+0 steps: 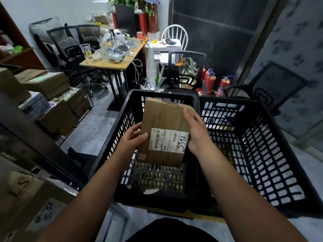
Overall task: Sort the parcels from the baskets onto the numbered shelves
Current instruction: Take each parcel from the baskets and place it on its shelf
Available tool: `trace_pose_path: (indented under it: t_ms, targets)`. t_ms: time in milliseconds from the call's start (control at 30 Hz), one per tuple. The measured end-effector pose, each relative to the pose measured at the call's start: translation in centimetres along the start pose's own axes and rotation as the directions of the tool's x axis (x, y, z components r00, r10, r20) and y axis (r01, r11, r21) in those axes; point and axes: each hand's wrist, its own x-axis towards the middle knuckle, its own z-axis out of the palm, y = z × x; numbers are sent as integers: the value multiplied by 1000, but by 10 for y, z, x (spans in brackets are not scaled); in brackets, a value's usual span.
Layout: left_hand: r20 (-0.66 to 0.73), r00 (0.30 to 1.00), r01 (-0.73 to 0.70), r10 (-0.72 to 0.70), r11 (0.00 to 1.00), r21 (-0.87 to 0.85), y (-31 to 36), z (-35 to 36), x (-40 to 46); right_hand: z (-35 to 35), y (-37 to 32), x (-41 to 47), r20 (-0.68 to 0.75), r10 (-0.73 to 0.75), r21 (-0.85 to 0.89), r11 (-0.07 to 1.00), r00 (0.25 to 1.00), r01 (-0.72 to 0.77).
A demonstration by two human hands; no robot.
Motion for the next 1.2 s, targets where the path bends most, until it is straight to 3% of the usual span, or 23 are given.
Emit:
trace_pose_path:
  t_ms: [167,333,500,667,900,1033,1200]
  targets:
    - [45,998,38,-39,999,16,-7,3,12,-4,-8,10,-70,51,96,994,996,-44]
    - [47,997,60,-58,997,-40,-4,1,26,-13,-8,19,-86,92,69,994,992,-86]
    - [-81,996,12,-31,974,-226,2,3,35,-16,-14,20,-103,166,37,986,981,-163]
    - [-99,990,51,-97,919,-390,-1,25,35,-12,-12,20,-53,207,287,940,977,-183]
    - [-175,973,69,-151,912,-404,-6,55,40,8,2,4,-25,290,501,832,957,-239]
    - [-226,966,10,-125,892,-452,-8,57,47,10,18,-3,-16,333,401,866,943,-299]
    - [-251,963,-36,-96,880,-473,5,44,53,1,19,-2,-21,334,63,941,942,-332]
